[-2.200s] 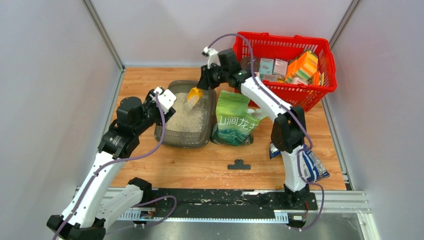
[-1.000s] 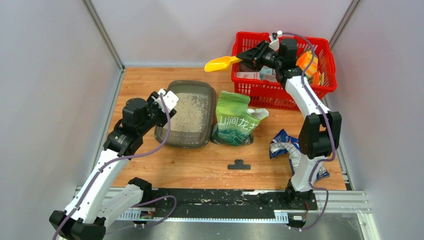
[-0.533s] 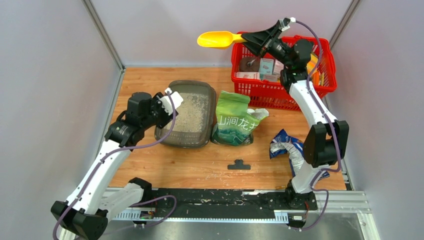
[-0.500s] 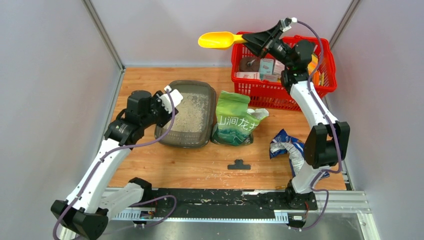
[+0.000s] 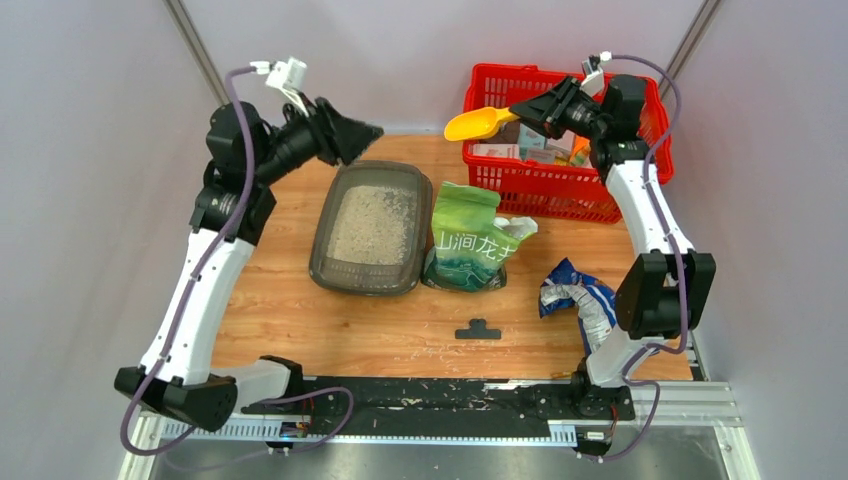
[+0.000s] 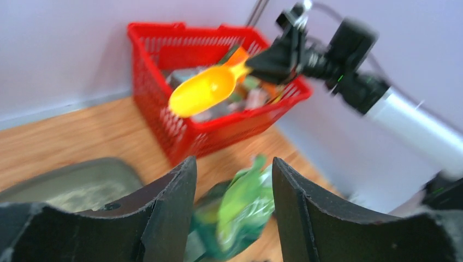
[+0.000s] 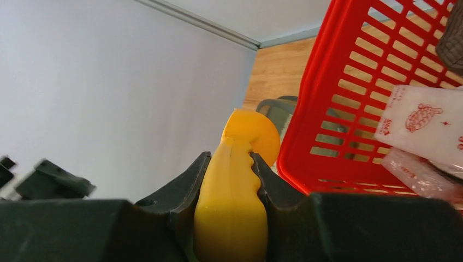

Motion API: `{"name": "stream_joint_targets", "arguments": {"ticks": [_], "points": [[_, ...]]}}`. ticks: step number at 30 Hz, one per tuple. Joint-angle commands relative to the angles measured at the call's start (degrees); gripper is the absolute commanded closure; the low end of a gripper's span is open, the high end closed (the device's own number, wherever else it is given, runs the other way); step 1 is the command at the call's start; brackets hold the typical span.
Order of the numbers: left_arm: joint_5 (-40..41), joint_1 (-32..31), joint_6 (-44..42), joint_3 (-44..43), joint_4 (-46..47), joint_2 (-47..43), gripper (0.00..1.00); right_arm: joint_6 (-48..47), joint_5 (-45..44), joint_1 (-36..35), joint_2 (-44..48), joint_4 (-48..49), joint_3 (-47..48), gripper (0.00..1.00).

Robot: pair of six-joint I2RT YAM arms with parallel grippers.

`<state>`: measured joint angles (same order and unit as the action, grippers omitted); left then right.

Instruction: Fill the litter box with clean litter

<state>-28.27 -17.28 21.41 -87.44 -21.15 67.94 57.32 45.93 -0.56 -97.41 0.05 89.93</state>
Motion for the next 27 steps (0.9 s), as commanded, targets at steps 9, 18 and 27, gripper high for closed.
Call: {"name": "stream_joint_targets", "arguments": {"ticks": [9, 18, 27], "points": [[-14.26, 6.91, 64.45, -3.71, 15.36, 6.94, 0.57, -29.98, -2.25, -0.06, 6.61, -28.17, 10.79, 1.0], [-12.43, 6.91, 77.63, -7.73, 2.78, 4.92, 0.6, -32.89, -3.04, 0.03, 6.0, -30.47, 13.17, 1.0], [-3.04, 6.03, 59.87, -11.89, 4.79, 7.99, 0.56, -33.32, -2.24, 2.22, 7.22, -30.11, 14.39, 1.0]]}}
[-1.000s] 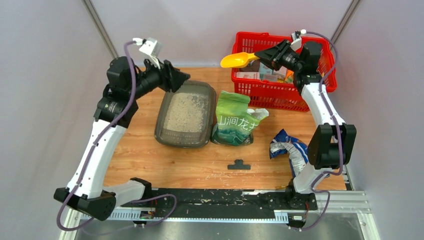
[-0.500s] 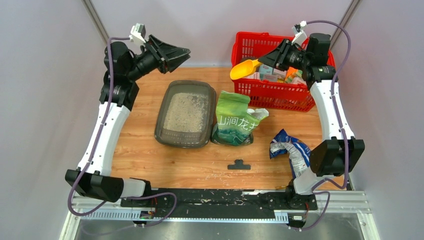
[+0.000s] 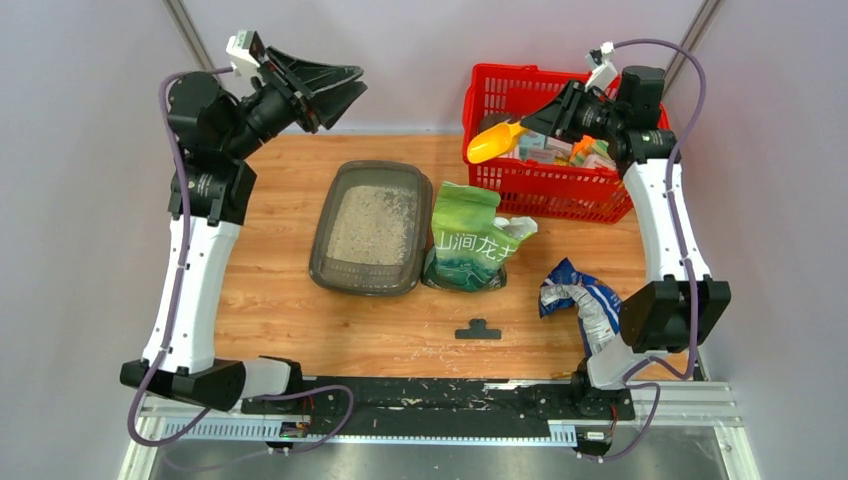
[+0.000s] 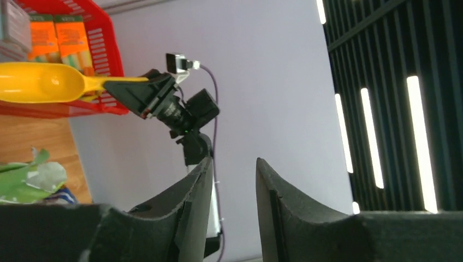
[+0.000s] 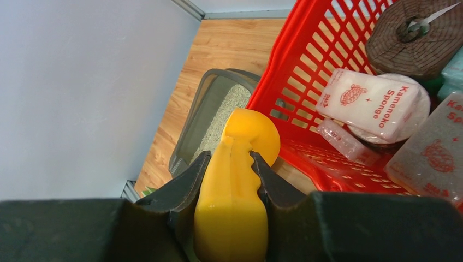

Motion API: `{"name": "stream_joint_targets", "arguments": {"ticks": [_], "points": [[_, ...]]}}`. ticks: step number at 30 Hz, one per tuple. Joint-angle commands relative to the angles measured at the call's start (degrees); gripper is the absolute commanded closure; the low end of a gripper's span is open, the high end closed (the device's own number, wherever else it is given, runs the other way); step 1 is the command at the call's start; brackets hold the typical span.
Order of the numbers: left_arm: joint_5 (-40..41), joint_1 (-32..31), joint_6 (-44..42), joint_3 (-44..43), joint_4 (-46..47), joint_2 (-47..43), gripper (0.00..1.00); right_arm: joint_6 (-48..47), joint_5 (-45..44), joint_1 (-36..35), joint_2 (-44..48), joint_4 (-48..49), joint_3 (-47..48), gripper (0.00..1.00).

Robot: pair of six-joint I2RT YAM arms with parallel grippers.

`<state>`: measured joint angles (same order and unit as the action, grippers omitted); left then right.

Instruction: Fill the litter box with clean litter

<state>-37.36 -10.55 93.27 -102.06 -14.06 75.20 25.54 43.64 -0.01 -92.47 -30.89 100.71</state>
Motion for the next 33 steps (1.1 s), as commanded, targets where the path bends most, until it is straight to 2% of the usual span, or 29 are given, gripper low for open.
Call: {"name": "stream_joint_targets", "arguments": {"ticks": [1, 2, 3, 4, 5, 6, 7, 8, 10, 12, 13, 15, 16, 17, 20, 26, 33], "points": [[6.51, -0.7, -26.16, 6.05, -1.24, 1.35, 0.54, -2.24, -0.56, 2.2, 2.99, 0.84, 3.79, 1.0], [5.21, -0.44, -33.61, 7.22, 1.3, 1.96, 0.53, -2.77, -0.92, 3.43, 3.78, 0.92, 3.62, 1.0], [-0.46, -0.35, -40.91, 7.4, 0.54, 3.1, 0.45, -4.95, 0.64, 4.22, 4.39, 0.84, 3.62, 1.0], [-3.21, -0.53, -54.47, 4.36, -2.86, 6.68, 0.42, -6.8, 2.31, 5.62, 5.36, -0.03, 4.23, 1.0], [-6.11, -0.79, -60.52, 2.15, -11.77, 9.06, 0.36, -9.52, 3.63, 6.16, 5.8, -1.61, 5.02, 1.0], [-11.71, -0.97, -65.8, -0.48, -16.56, 11.52, 0.23, -11.72, 4.69, 6.69, 6.24, -5.11, 5.46, 1.0], [-14.12, -1.66, -76.99, -5.29, -21.22, 16.07, 0.18, -16.53, 7.83, 7.65, 7.29, -6.97, 5.81, 1.0], [-15.1, -1.93, -82.06, -7.6, -30.05, 17.86, 0.18, -19.45, 9.26, 7.92, 7.82, -9.34, 6.69, 1.0], [-16.34, -3.07, -93.12, -10.25, -34.08, 19.8, 0.18, -28.81, 11.03, 8.36, 8.79, -18.03, 8.18, 1.0], [-15.73, -5.62, -100.36, -10.53, -36.38, 19.38, 0.17, -33.69, 10.94, 8.36, 9.14, -26.27, 10.64, 1.0], [-14.85, -6.67, -107.79, -10.61, -37.43, 18.85, 0.17, -35.45, 10.94, 8.36, 9.23, -28.67, 11.52, 1.0], [-12.48, -10.36, -115.65, -11.23, -42.78, 18.67, 0.17, -38.98, 10.86, 8.36, 9.32, -35.24, 13.9, 1.0], [-12.12, -11.5, -122.56, -12.45, -45.06, 19.1, 0.17, -39.77, 10.77, 8.27, 9.32, -36.94, 14.25, 1.0], [-11.6, -13.17, -125.15, -12.98, -48.74, 19.46, 0.17, -41.08, 10.51, 8.36, 9.76, -38.35, 14.34, 1.0], [-10.89, -14.94, -129.39, -12.82, -50.45, 19.99, 0.18, -43.98, 8.57, 8.27, 11.25, -41.0, 12.06, 1.0], [-4.31, -18.98, -130.28, -11.14, -45.36, 22.62, 0.18, -48.65, 7.61, 7.57, 11.96, -46.35, 9.78, 1.0], [-1.49, -22.85, -130.45, -10.45, -40.7, 25.52, 0.24, -56.82, 3.83, 6.16, 11.52, -50.22, 8.8, 1.0]]}}
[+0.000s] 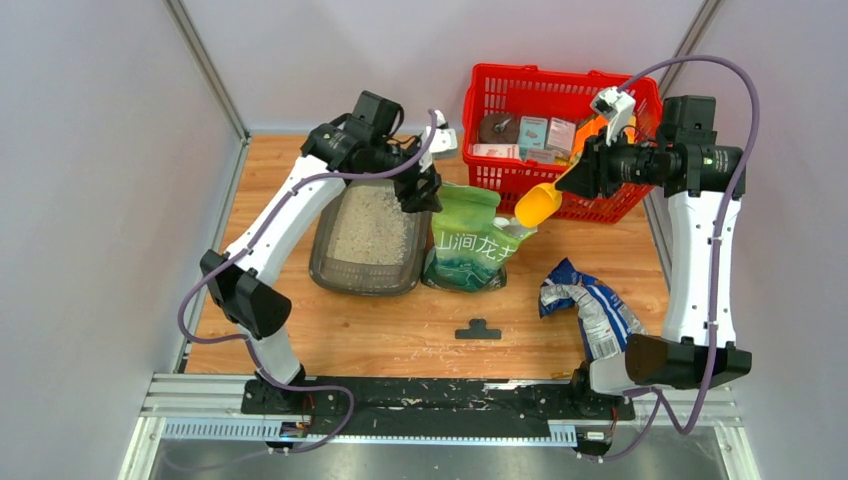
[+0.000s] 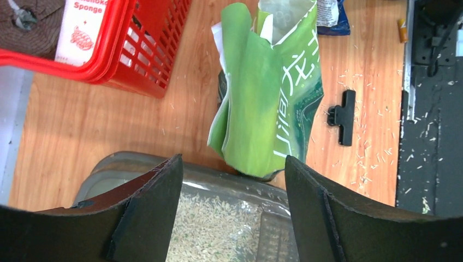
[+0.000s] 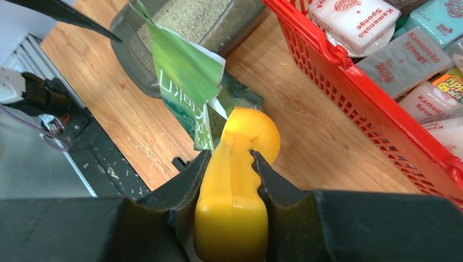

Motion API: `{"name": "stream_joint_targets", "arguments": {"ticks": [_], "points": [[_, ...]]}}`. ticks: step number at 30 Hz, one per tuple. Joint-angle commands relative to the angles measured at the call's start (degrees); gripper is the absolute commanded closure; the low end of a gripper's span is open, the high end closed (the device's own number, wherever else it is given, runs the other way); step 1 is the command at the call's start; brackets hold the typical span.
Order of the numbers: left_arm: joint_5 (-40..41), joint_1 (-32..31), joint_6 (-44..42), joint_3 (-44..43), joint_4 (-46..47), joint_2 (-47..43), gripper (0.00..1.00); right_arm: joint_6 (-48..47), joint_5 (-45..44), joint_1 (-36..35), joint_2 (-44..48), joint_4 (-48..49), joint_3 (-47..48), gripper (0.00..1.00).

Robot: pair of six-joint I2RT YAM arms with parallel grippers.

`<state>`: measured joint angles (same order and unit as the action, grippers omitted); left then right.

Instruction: Fill the litter box with clean litter

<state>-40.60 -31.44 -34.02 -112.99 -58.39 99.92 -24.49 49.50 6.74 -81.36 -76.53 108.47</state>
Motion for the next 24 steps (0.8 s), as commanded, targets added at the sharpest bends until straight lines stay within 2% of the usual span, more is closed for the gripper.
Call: {"name": "stream_joint_targets", "arguments": {"ticks": [1, 4, 10, 13, 14, 16, 17, 24], "points": [[1.93, -2.39, -3.16, 0.84, 4.42, 0.89, 0.25, -8.71, -2.21, -0.85, -0.28, -5.29, 1.57, 1.0], [2.19, -2.83, -2.9, 2.16, 5.82, 0.72, 0.3, -13.8, -2.91, -1.73, -1.6, -8.8, 3.42, 1.0], [2.19, -3.1, -1.58, 3.83, 7.59, 0.1, 0.54, -21.38, -2.21, -4.62, -4.06, -17.33, 5.18, 1.0], [1.66, -3.19, -0.52, 4.62, 8.2, -0.42, 0.68, -22.44, -2.91, -8.3, -3.72, -18.92, 4.13, 1.0], [1.49, -3.19, 0.0, 4.97, 8.29, -0.6, 0.77, -22.88, -3.26, -9.19, -3.28, -18.92, 3.51, 1.0], [1.58, -3.19, 2.02, 6.11, 9.51, -1.57, 0.87, -23.5, -5.37, -11.57, -1.96, -18.92, 2.37, 1.0], [2.18, -3.19, 2.9, 6.64, 10.22, -2.0, 0.99, -23.5, -5.9, -12.19, -1.52, -18.92, 2.19, 1.0], [6.67, -3.19, 10.46, 14.2, 18.56, -7.19, 1.0, -23.41, -10.37, -12.98, 2.43, -18.92, 1.49, 1.0]]}}
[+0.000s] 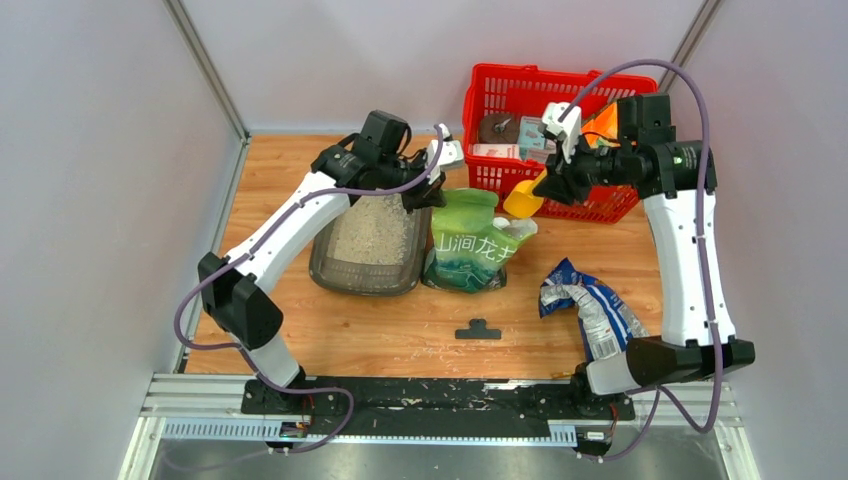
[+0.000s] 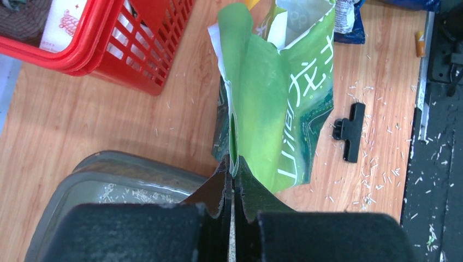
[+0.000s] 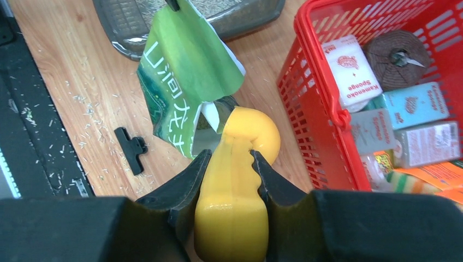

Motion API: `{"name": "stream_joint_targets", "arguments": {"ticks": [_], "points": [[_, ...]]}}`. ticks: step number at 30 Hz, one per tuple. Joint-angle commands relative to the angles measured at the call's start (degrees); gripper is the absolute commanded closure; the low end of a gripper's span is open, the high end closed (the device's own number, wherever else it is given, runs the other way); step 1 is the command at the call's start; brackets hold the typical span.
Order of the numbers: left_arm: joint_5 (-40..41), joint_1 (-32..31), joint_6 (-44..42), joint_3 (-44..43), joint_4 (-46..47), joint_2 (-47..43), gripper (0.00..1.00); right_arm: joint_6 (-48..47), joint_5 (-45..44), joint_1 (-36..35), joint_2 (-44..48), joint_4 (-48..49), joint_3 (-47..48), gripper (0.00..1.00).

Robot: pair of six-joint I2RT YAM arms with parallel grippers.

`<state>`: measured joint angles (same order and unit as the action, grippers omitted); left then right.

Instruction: Fill the litter box with clean litter

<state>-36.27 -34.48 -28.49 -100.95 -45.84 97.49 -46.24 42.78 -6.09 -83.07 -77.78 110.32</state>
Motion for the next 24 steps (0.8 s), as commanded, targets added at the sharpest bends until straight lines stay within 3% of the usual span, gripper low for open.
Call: {"name": "stream_joint_targets", "arguments": {"ticks": [1, 8, 24], "points": [[3.48, -0.15, 5.63, 2.68, 6.73, -5.12, 1.0, -1.75, -4.02, -0.07, 5.1, -17.76, -0.46, 1.0], [4.81, -0.15, 7.57, 5.85, 10.42, -8.02, 1.0, 0.79, -2.1, -0.15, 8.62, -17.67, 1.56, 1.0], [4.28, -0.15, 9.59, 7.69, 12.62, -10.3, 1.0, -3.86, -2.36, -1.12, 9.77, -17.67, -9.6, 1.0]]}}
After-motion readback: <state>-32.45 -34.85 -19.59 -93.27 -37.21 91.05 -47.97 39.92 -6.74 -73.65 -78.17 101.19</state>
